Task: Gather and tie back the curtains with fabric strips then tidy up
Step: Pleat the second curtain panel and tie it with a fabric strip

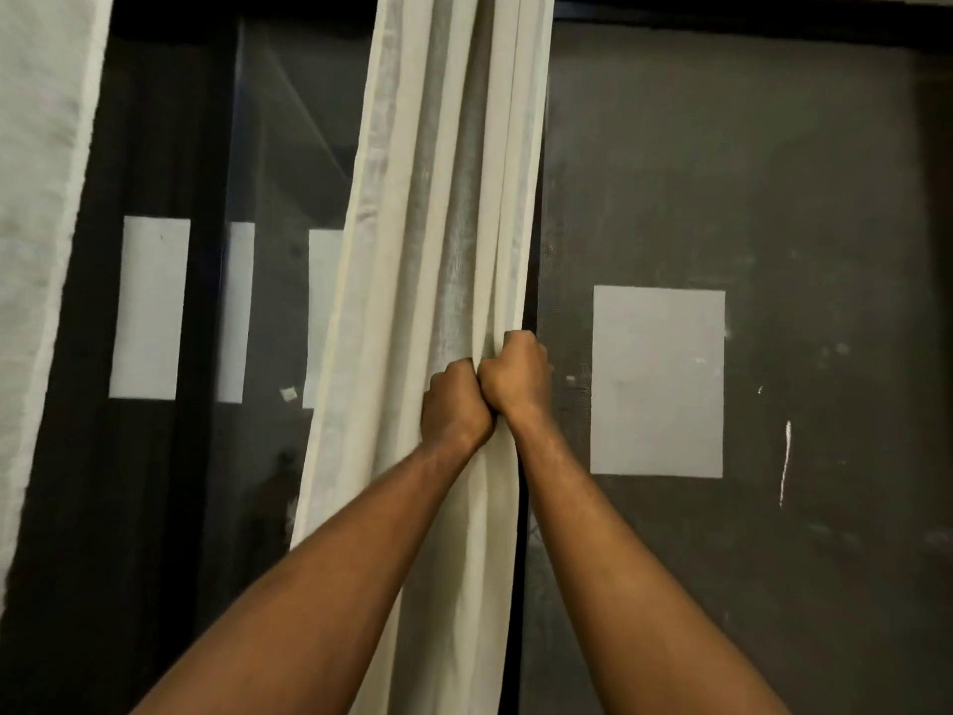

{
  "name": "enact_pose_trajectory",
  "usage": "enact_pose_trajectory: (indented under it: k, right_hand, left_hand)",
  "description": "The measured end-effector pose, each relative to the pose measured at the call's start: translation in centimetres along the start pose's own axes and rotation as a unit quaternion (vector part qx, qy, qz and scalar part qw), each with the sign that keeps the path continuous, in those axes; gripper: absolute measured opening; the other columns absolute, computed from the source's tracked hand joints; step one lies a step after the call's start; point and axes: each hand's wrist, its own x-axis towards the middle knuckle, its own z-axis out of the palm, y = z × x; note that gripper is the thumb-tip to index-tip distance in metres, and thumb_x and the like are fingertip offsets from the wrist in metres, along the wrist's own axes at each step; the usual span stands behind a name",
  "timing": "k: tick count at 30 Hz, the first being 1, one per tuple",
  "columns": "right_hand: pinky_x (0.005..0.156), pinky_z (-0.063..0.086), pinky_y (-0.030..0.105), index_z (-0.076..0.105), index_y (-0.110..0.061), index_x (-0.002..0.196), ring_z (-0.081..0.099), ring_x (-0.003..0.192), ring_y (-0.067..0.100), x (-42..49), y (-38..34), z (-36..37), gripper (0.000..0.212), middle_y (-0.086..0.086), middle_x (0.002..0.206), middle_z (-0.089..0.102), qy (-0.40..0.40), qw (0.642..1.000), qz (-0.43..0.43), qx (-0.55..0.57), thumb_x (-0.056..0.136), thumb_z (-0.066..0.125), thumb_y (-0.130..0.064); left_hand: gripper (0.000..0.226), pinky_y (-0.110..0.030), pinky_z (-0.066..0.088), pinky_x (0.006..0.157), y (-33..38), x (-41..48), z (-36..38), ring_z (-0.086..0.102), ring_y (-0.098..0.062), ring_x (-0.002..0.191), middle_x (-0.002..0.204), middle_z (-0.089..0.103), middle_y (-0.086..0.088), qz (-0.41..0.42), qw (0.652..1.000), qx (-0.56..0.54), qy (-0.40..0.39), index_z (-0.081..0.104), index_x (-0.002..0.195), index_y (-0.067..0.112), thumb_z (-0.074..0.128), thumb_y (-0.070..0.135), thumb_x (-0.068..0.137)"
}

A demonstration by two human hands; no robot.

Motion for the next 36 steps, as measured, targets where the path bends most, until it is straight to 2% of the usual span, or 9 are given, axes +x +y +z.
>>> enact_pose_trajectory:
  k: [3, 7, 9, 12, 18, 23, 25, 31, 36]
  right_hand:
    - [0.053, 0.037, 0.030, 0.040, -0.015, 0.062, 0.060, 0.072, 0.033, -2.0, 2.1, 0.8, 0.023, 0.012, 0.078, 0.060, -0.023, 0.999, 0.040, 0.021, 0.077, 0.049, 0.000]
    - [0.044, 0.033, 0.020, 0.056, -0.007, 0.069, 0.061, 0.070, 0.024, -5.0, 4.3, 1.0, 0.013, 0.009, 0.077, 0.065, -0.068, 0.994, 0.070, 0.040, 0.074, 0.059, 0.004]
    - [0.051, 0.043, 0.022, 0.066, -0.002, 0.085, 0.066, 0.080, 0.027, -6.4, 5.6, 1.4, 0.012, 0.013, 0.089, 0.070, -0.077, 0.992, 0.087, 0.048, 0.075, 0.062, 0.004]
    - [0.064, 0.055, 0.035, 0.068, 0.001, 0.088, 0.067, 0.083, 0.029, -8.7, 7.9, 2.0, 0.015, 0.013, 0.089, 0.071, -0.085, 0.988, 0.118, 0.056, 0.074, 0.064, 0.003]
    - [0.068, 0.053, 0.031, 0.071, -0.001, 0.098, 0.068, 0.089, 0.028, -13.6, 11.8, 2.2, 0.023, 0.013, 0.095, 0.072, -0.132, 0.975, 0.170, 0.055, 0.076, 0.064, 0.000]
    - [0.066, 0.040, 0.023, 0.065, 0.004, 0.104, 0.065, 0.094, 0.030, -16.0, 14.1, 0.4, 0.019, 0.016, 0.103, 0.068, 0.007, 0.969, 0.246, 0.026, 0.091, 0.060, -0.009]
    - [0.065, 0.039, 0.024, 0.063, 0.005, 0.101, 0.064, 0.091, 0.030, -16.3, 14.3, 0.0, 0.019, 0.015, 0.099, 0.067, 0.015, 0.969, 0.244, 0.022, 0.093, 0.059, -0.012]
    - [0.070, 0.040, 0.024, 0.064, 0.004, 0.110, 0.064, 0.098, 0.030, -18.0, 12.7, 1.0, 0.023, 0.017, 0.106, 0.068, -0.090, 0.979, 0.170, 0.060, 0.097, 0.052, -0.011]
    - [0.069, 0.043, 0.027, 0.065, -0.003, 0.103, 0.061, 0.081, 0.020, -20.2, 12.7, 1.7, 0.028, 0.005, 0.086, 0.065, -0.132, 0.969, 0.169, 0.124, 0.101, 0.045, -0.023]
  left_hand:
    - [0.016, -0.033, 0.051, 0.062, -1.5, -1.8, 0.9, 0.061, -0.023, 0.076, 0.085, 0.064, -0.003, -0.003, 1.000, 0.013, -0.007, 0.056, 0.085, 0.011, 0.042, 0.016, 0.090]
    - [0.017, -0.034, 0.046, 0.067, -3.0, -4.4, 1.6, 0.061, -0.033, 0.086, 0.097, 0.064, -0.013, -0.017, 0.999, 0.022, -0.035, 0.057, 0.093, 0.006, 0.044, 0.017, 0.090]
    - [0.018, -0.032, 0.045, 0.066, -3.5, -5.8, 1.8, 0.062, -0.033, 0.086, 0.097, 0.066, -0.015, -0.025, 0.999, 0.009, -0.047, 0.060, 0.099, 0.005, 0.049, 0.016, 0.090]
    - [0.016, -0.029, 0.043, 0.065, -4.4, -8.0, 2.4, 0.062, -0.030, 0.085, 0.098, 0.067, -0.014, -0.048, 0.996, -0.008, -0.076, 0.061, 0.100, 0.003, 0.054, 0.012, 0.089]
    - [0.018, -0.032, 0.048, 0.072, -7.0, -11.8, 4.4, 0.063, -0.035, 0.094, 0.101, 0.067, -0.015, -0.089, 0.988, -0.003, -0.127, 0.063, 0.101, 0.002, 0.059, 0.014, 0.088]
    - [0.019, -0.039, 0.054, 0.080, -9.8, -14.0, 4.8, 0.063, -0.036, 0.094, 0.100, 0.068, -0.017, -0.115, 0.991, -0.004, -0.067, 0.063, 0.101, 0.001, 0.050, 0.007, 0.088]
    - [0.019, -0.041, 0.053, 0.082, -10.2, -14.5, 4.7, 0.063, -0.035, 0.095, 0.102, 0.067, -0.016, -0.110, 0.992, -0.005, -0.060, 0.063, 0.103, 0.002, 0.050, 0.009, 0.090]
    - [0.020, -0.043, 0.051, 0.080, -8.8, -17.8, 6.4, 0.061, -0.037, 0.095, 0.101, 0.067, -0.018, -0.062, 0.993, 0.021, -0.095, 0.061, 0.106, 0.005, 0.047, 0.015, 0.094]
    - [0.027, -0.042, 0.052, 0.069, -8.2, -20.3, 7.0, 0.063, -0.033, 0.082, 0.089, 0.069, -0.012, -0.048, 0.992, 0.011, -0.113, 0.060, 0.100, 0.011, 0.040, 0.027, 0.099]
